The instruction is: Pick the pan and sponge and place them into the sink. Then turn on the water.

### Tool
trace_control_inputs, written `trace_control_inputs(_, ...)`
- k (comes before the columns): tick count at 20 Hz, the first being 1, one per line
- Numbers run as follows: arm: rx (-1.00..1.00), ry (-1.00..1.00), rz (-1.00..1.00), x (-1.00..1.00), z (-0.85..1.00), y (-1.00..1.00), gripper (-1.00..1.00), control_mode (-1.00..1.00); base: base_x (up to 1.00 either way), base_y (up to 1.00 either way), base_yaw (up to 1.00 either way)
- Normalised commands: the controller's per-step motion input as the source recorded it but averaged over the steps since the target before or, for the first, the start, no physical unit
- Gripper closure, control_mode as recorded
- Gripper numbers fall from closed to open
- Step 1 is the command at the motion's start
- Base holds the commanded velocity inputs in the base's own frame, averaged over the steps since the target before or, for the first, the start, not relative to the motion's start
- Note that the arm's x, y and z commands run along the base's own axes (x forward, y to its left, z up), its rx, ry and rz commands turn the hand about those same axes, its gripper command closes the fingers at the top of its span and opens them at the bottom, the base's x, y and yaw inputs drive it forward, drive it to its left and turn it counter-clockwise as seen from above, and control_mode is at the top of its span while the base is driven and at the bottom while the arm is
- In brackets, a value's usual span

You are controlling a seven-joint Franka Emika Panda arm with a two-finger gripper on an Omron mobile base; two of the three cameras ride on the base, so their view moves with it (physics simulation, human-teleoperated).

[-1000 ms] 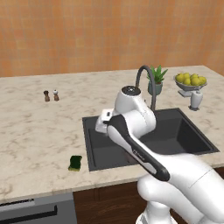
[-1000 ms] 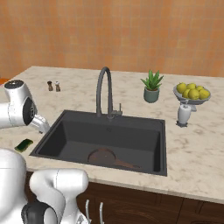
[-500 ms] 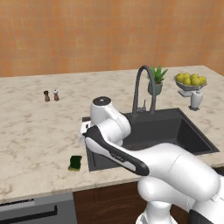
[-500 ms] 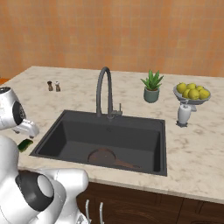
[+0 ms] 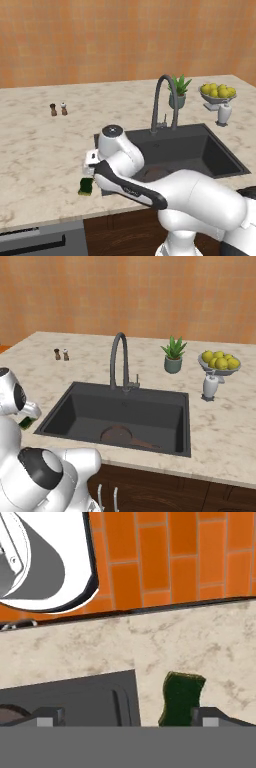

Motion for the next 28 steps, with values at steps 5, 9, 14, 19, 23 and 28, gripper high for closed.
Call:
trace_control_inputs(5,0.09,0.00,0.05,0.09,-0.14,0.41,-1.00,-1.00,0.00,0.00,0.00)
trace_control_inputs(9,-0.01,-0.02,0.00,0.03,-0.25,0.36,-1.00,-1.00,0.00,0.00,0.00)
trace_control_inputs(14,-0.06,-0.02,0.00,0.07,-0.36,0.32,-1.00,-1.00,0.00,0.00,0.00)
trace_control_inputs(19,-0.03,-0.10,0.00,0.27,-0.14,0.21,-1.00,-1.00,0.00,0.00,0.00)
trace_control_inputs(23,0.00,-0.04,0.00,0.42,-0.07,0.18,-1.00,-1.00,0.00,0.00,0.00)
trace_control_inputs(28,-0.02,0.00,0.00,0.23,-0.26,0.08,-1.00,-1.00,0.00,0.00,0.00)
